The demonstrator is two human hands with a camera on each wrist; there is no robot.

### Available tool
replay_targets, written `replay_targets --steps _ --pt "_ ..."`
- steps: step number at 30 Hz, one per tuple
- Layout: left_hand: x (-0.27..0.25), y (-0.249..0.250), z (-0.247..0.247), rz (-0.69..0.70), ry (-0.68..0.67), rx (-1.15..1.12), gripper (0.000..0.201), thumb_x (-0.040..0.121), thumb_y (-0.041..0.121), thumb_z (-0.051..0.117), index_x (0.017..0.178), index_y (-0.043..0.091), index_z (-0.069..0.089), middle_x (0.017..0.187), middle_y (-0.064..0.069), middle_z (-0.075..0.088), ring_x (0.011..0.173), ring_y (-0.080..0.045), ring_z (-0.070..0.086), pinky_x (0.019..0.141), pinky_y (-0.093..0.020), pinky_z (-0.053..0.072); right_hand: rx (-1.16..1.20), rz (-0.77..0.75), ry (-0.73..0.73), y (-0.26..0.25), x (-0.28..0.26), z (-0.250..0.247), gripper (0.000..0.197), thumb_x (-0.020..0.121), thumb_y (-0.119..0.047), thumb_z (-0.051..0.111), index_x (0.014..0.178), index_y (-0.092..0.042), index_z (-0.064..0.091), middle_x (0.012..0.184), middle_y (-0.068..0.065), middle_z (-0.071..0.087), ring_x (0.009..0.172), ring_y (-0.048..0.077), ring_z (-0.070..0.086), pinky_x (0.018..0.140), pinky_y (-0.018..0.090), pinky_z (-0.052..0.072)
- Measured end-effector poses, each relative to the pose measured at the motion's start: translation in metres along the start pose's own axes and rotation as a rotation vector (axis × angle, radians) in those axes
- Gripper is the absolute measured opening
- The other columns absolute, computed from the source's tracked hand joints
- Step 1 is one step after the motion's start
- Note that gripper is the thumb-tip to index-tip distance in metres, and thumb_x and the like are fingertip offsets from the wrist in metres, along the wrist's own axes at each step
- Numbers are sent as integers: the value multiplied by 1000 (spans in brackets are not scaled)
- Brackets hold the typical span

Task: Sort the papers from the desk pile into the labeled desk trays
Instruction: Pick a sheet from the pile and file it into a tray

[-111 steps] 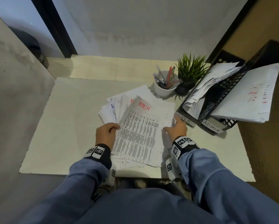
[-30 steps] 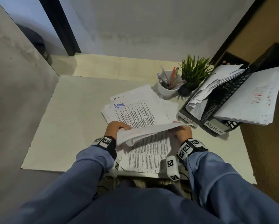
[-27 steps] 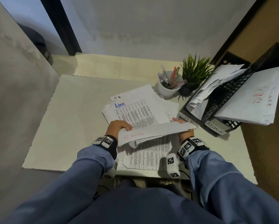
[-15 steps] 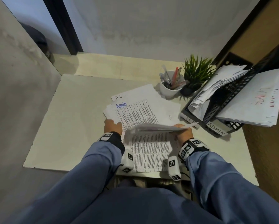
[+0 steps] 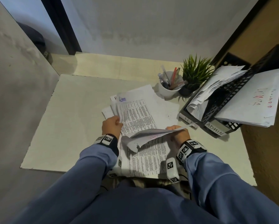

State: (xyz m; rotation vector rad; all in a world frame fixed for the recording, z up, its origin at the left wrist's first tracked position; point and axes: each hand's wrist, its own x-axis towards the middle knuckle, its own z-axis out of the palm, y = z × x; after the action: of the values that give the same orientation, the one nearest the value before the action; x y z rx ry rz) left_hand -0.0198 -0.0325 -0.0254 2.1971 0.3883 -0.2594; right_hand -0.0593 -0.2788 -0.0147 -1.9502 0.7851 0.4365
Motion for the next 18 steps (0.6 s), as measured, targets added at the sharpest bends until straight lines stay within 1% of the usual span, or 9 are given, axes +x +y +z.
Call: replay_targets --steps 1,3,5,7,10,12,15,16,18 --pt "-2 -1 -2 56 -11 17 10 83 6 63 86 3 71 75 -19 68 69 -29 61 71 -33 51 -31 18 12 -1 -3 -2 29 85 -3 51 63 -22 51 62 -5 43 72 16 45 59 18 37" --pt "-10 -4 -7 118 -22 10 19 87 7 60 101 5 73 81 -18 73 69 -25 61 67 -24 44 -89 17 11 -3 -2 -5 32 88 -8 50 61 -24 45 64 -6 41 73 14 46 60 15 39" --pt "-16 -10 -11 157 -2 3 22 89 7 58 107 8 71 83 -17 73 67 -21 58 65 -20 39 -223 17 13 -5 -4 -4 39 89 -9 49 54 -24 38 61 -7 38 72 16 47 64 20 40" --pt "-19 -12 -11 161 29 -12 22 89 7 56 104 7 72 84 -16 71 69 -21 57 65 -21 38 -245 42 68 -8 -7 -3 41 91 -16 47 53 -24 32 58 -8 34 73 18 46 67 23 36" --pt "-20 -3 -7 113 81 -40 8 85 11 61 89 9 67 80 -8 62 71 -20 54 67 -25 41 -247 49 85 -5 -7 5 40 90 -19 46 53 -26 33 58 -8 35 73 18 47 59 21 33" --pt "-20 3 -5 53 93 -133 14 81 12 66 94 10 63 74 2 58 66 -15 53 64 -22 44 -262 24 81 -4 -4 7 40 91 -19 46 53 -26 34 59 -6 38 74 19 48 60 21 34" --pt "-19 9 -6 77 61 -85 24 84 11 63 108 10 62 78 1 58 72 -18 55 74 -29 50 -135 78 92 -3 -2 7 39 92 -18 46 55 -23 36 67 0 46 76 19 48 67 23 36" --pt "-20 10 -8 129 40 -37 23 86 11 62 109 9 64 82 -2 63 75 -21 59 79 -32 52 -137 62 80 -7 -2 4 36 92 -18 47 57 -23 39 69 1 48 76 19 47 65 21 36" --pt "-21 8 -11 239 3 5 21 87 5 59 104 8 71 94 -11 72 86 -26 66 86 -34 53 -226 56 51 -7 -3 -4 28 90 -15 50 63 -19 49 68 1 51 78 18 49 52 16 35"
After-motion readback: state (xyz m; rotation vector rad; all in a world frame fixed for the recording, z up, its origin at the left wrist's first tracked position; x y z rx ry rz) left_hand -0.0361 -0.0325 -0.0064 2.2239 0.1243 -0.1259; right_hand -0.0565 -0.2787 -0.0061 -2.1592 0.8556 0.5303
